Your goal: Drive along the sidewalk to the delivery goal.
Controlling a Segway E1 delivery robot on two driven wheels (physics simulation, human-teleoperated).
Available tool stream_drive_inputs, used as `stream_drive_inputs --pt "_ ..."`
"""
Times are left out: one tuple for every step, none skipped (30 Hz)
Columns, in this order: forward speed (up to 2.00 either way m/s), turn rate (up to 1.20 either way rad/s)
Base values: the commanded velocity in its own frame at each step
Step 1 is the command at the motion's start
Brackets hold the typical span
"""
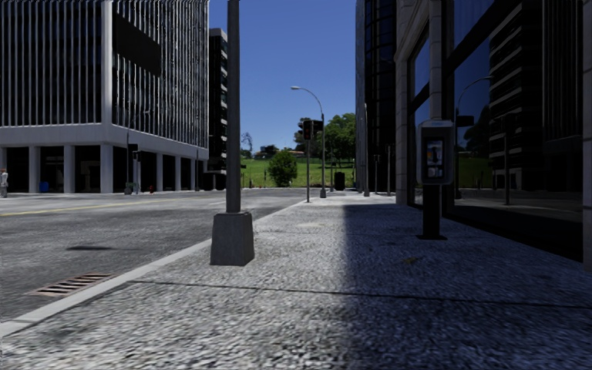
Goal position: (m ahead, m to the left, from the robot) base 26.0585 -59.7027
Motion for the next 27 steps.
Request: stream_drive_inputs --pt "2.0 -0.18" --pt "2.0 -0.18" --pt "2.0 -0.18" --pt "2.0 -0.18" --pt "2.0 -0.18" --pt "2.0 -0.18" --pt "2.0 -0.18" --pt "2.0 -0.18" --pt "2.0 -0.19" --pt "2.0 -0.22" --pt "2.0 -0.25" --pt "2.0 -0.25" --pt "2.0 -0.25" --pt "2.0 -0.25" --pt "2.0 -0.25" --pt "2.0 -0.25" --pt "2.0 -0.26" --pt "2.0 -0.26" --pt "2.0 -0.27" --pt "2.0 -0.27" --pt "2.0 -0.27" --pt "2.0 -0.27" --pt "2.0 -0.27" --pt "2.0 -0.27" --pt "2.0 -0.27" --pt "2.0 -0.27" --pt "2.0 -0.27"
